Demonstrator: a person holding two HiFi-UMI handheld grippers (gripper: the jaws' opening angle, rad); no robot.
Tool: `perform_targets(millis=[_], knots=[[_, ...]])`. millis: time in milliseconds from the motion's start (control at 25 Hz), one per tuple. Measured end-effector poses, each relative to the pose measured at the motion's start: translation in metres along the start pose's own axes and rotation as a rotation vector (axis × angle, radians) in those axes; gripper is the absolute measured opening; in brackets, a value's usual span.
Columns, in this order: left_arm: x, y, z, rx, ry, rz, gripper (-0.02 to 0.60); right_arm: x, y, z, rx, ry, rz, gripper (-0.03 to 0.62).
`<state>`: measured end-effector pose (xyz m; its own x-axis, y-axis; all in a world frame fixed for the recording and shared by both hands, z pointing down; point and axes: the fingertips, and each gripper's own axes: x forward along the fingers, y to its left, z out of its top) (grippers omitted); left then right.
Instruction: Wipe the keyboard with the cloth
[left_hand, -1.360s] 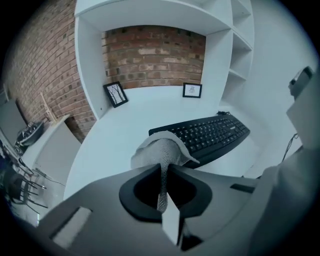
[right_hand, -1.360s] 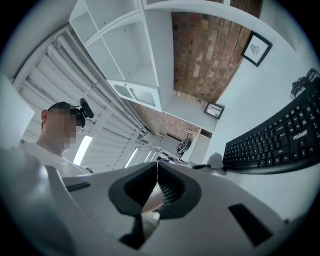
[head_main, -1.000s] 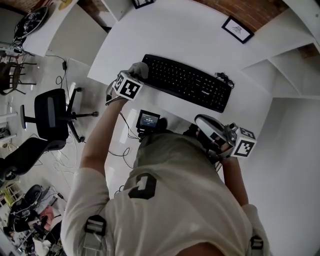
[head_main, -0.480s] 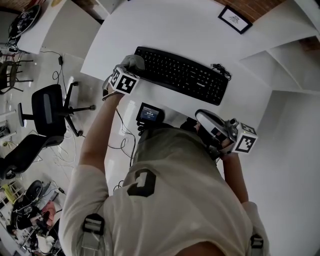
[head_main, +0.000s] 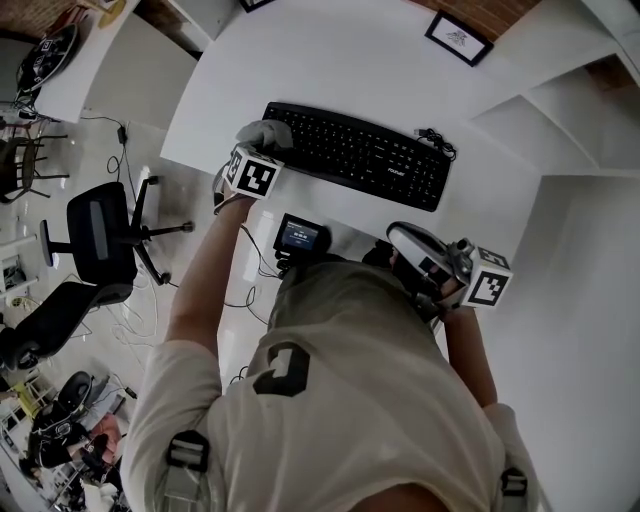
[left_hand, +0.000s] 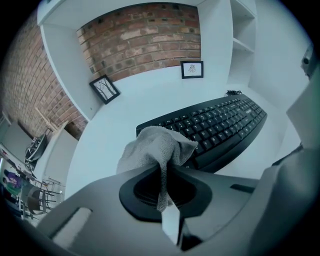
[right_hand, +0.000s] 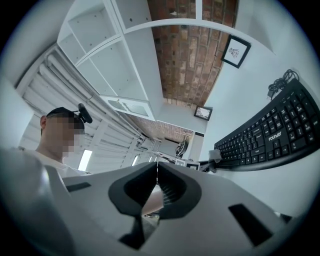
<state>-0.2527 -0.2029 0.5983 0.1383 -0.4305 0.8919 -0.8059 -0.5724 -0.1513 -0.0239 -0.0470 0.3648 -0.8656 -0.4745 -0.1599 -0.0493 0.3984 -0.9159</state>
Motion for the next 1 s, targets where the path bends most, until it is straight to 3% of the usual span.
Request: perform_targets(millis=[400,560,760,1000], knots=[[-0.004,-0.001,0.005,-0.208,-0.066,-0.096,0.009,-0.002,-0.001,0.004,0.001,-0.027,0.004,0.006],[-0.004,-0.015,0.007,-0.261,-0.070,-0.179,0.009,0.000,-0.002,0.008,0.001,-0.018,0.006,0.006],[-0.005,-0.020,0.007,-0.317,-0.086,-0.182,0.009,0.001,-0.004,0.012,0.006,-0.014,0.010,0.006],[-0.007,-0.053,0.018,-0.461,-0.128,-0.325,0.009,-0.005,-0.004,0.018,0.010,-0.018,0.020,0.006]])
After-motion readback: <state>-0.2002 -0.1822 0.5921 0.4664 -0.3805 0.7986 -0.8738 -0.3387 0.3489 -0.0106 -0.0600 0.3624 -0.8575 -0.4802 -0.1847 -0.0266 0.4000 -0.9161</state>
